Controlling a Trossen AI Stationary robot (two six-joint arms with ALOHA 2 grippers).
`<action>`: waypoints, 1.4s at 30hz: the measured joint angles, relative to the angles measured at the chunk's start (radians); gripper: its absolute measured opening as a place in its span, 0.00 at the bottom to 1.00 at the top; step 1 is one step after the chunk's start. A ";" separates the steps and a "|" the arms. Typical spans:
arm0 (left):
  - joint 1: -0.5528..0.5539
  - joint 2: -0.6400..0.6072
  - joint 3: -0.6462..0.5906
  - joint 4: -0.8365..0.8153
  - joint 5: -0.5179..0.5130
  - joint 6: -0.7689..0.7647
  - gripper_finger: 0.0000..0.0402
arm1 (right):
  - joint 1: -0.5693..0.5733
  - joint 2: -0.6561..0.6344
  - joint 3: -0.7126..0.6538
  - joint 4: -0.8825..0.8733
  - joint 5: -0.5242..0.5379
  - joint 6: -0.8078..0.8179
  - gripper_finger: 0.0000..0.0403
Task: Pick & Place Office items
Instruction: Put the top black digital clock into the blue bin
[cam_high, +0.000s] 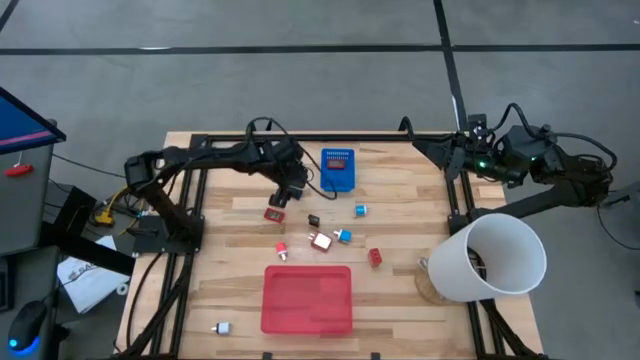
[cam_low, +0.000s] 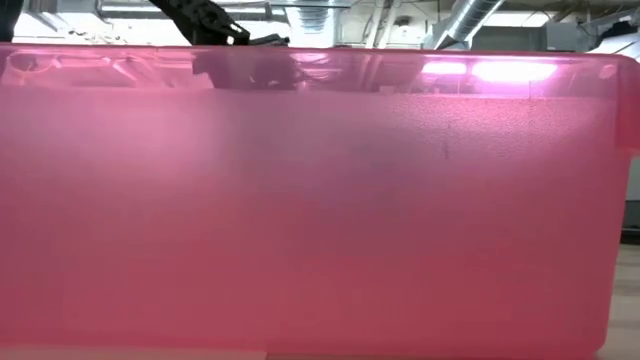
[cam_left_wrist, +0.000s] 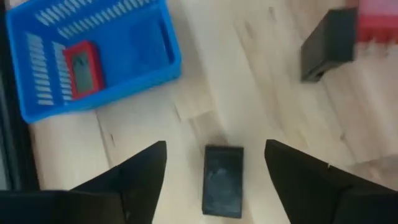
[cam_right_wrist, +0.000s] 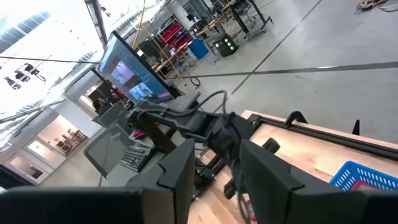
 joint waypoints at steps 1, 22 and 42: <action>0.007 0.010 0.000 -0.003 0.000 -0.004 0.69 | 0.000 0.000 0.000 0.000 0.000 0.001 0.30; 0.063 0.173 0.000 -0.021 0.021 -0.048 0.67 | 0.000 0.000 0.000 -0.009 -0.003 0.008 0.30; 0.061 0.229 0.002 0.001 -0.047 -0.262 0.36 | 0.045 0.000 0.000 -0.008 -0.002 0.008 0.30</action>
